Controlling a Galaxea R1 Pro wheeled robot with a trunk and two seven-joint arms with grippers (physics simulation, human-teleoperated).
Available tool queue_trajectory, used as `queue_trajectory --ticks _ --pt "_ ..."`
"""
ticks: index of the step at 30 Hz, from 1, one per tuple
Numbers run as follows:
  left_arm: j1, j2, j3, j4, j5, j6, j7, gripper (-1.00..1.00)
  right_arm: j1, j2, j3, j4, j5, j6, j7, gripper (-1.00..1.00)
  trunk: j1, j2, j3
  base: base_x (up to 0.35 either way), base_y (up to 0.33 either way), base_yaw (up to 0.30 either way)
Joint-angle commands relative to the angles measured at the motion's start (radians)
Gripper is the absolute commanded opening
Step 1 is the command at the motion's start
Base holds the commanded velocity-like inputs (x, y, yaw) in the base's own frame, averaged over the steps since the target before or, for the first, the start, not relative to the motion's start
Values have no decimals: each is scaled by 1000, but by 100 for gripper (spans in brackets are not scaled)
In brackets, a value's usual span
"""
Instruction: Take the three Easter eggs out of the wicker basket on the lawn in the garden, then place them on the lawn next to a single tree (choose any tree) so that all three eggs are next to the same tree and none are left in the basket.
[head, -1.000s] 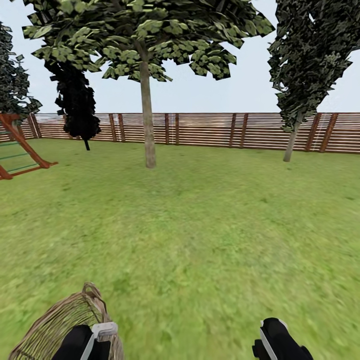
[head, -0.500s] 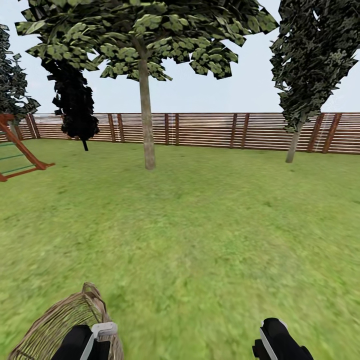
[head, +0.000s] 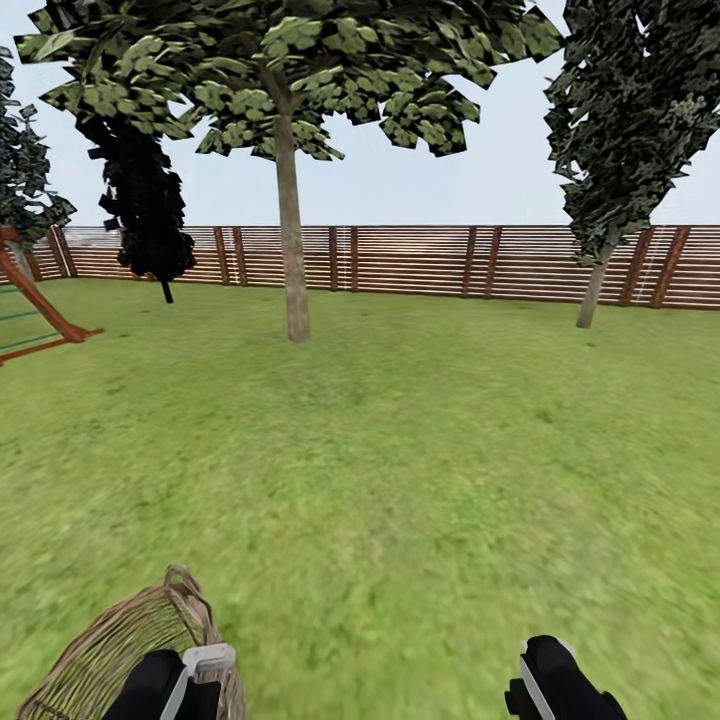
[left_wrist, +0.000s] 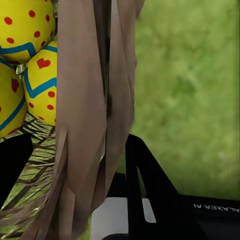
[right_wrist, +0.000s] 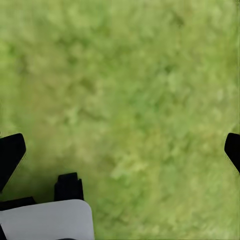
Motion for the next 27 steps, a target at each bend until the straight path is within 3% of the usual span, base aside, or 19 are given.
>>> queue_trajectory --ticks 1,27 --pt "-1 0 2 -2 -18 4 -6 -100 -1 1 -2 -1 8 5 3 100 1 -1 -1 338 0 0" --pt "-1 1 3 -8 -18 4 -6 -100 -1 1 -2 -1 8 4 2 100 1 -1 -1 338 0 17"
